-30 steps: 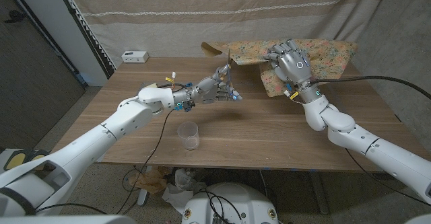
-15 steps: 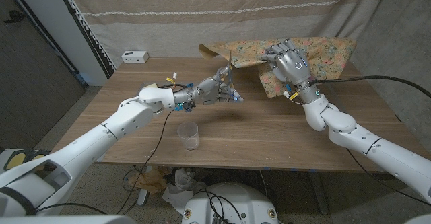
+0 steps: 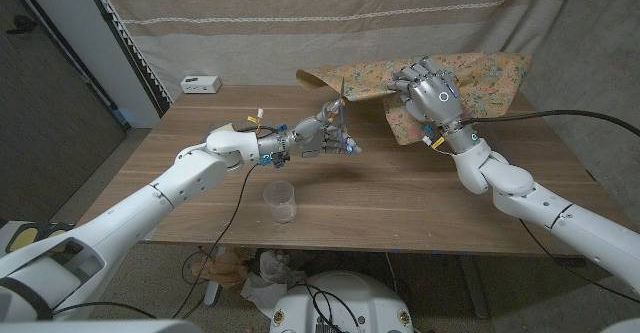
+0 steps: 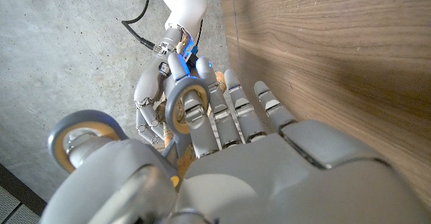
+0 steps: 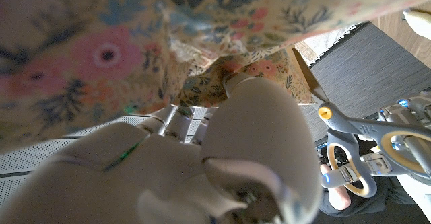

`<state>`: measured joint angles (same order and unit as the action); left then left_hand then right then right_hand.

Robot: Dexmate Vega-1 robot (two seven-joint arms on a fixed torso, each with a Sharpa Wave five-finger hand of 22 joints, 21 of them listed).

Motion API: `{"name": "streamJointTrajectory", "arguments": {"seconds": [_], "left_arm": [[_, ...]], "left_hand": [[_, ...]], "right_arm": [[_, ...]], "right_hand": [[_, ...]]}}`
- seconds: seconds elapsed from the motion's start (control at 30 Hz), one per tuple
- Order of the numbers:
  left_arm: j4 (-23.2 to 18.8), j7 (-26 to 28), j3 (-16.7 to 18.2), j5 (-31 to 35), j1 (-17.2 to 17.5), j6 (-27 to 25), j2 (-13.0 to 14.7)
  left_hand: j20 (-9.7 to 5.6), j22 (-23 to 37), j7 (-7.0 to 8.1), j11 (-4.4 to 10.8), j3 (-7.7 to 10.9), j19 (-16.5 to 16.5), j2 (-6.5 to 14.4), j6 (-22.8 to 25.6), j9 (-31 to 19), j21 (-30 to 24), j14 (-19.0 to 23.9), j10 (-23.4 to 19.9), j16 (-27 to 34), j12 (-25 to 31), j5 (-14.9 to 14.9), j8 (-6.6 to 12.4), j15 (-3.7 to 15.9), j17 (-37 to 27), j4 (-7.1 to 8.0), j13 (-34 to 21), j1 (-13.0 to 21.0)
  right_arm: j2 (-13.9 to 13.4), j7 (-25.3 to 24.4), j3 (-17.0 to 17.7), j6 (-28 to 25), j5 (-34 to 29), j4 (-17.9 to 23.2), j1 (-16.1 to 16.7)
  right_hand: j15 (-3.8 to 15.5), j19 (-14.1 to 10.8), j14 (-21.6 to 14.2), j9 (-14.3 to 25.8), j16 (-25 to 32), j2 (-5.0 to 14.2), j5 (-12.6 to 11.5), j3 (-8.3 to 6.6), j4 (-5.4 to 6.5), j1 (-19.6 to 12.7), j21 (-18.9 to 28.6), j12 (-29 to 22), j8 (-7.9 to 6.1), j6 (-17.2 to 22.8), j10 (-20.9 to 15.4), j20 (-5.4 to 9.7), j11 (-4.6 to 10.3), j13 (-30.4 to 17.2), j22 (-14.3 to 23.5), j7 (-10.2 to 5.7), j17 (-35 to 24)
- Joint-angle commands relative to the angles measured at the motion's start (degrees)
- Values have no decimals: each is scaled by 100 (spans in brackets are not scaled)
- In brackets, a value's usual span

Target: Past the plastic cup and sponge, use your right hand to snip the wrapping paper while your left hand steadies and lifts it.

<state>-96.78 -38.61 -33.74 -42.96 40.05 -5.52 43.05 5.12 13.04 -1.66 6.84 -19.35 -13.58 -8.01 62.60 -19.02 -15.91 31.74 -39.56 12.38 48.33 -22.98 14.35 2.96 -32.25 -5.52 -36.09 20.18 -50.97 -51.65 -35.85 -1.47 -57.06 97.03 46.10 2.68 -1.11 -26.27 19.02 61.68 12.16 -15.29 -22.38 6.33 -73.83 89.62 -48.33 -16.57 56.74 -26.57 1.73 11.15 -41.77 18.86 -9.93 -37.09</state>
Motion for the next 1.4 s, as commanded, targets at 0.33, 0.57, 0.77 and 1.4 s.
{"name": "streamJointTrajectory", "arguments": {"seconds": [0.33,0.57,0.77,1.4], "left_arm": [[2,-25,-29,14,-18,-44,-5],[22,-21,-33,-6,-25,-65,-29],[53,-17,-36,-36,-34,-96,-57],[76,48,13,-146,74,-47,-115]], "left_hand": [[-29,20,-165,211,32,7,13,-38,-25,-34,77,-190,18,68,-31,3,407,-17,5,9,45],[-31,19,-157,194,97,0,118,-23,-19,-39,91,-216,25,94,-47,0,418,-21,-14,13,149],[-43,21,-151,211,324,1,530,71,11,-47,91,-246,31,130,-89,5,427,-35,-63,36,494],[-120,26,-72,287,708,-28,1273,260,34,-81,154,-366,21,215,-13,44,540,-3,-166,87,1114]], "right_arm": [[-18,56,51,130,-5,-32,3],[12,38,30,158,0,-62,-4],[14,17,25,181,3,-81,-13],[15,47,2,221,11,-99,-39]], "right_hand": [[985,-45,14,32,59,14,2,-22,2,6,12,-100,-38,830,5,973,16,15,-17,-260,17],[988,-57,6,34,68,14,5,-18,1,16,5,-132,-35,835,12,971,18,31,-37,-260,34],[989,-74,-3,35,75,10,5,-18,-11,16,-1,-171,-28,835,-1,971,29,48,-59,-261,54],[995,-129,-56,32,91,2,4,-6,-44,28,-7,-288,-2,829,-24,966,44,107,-131,-261,127]]}}
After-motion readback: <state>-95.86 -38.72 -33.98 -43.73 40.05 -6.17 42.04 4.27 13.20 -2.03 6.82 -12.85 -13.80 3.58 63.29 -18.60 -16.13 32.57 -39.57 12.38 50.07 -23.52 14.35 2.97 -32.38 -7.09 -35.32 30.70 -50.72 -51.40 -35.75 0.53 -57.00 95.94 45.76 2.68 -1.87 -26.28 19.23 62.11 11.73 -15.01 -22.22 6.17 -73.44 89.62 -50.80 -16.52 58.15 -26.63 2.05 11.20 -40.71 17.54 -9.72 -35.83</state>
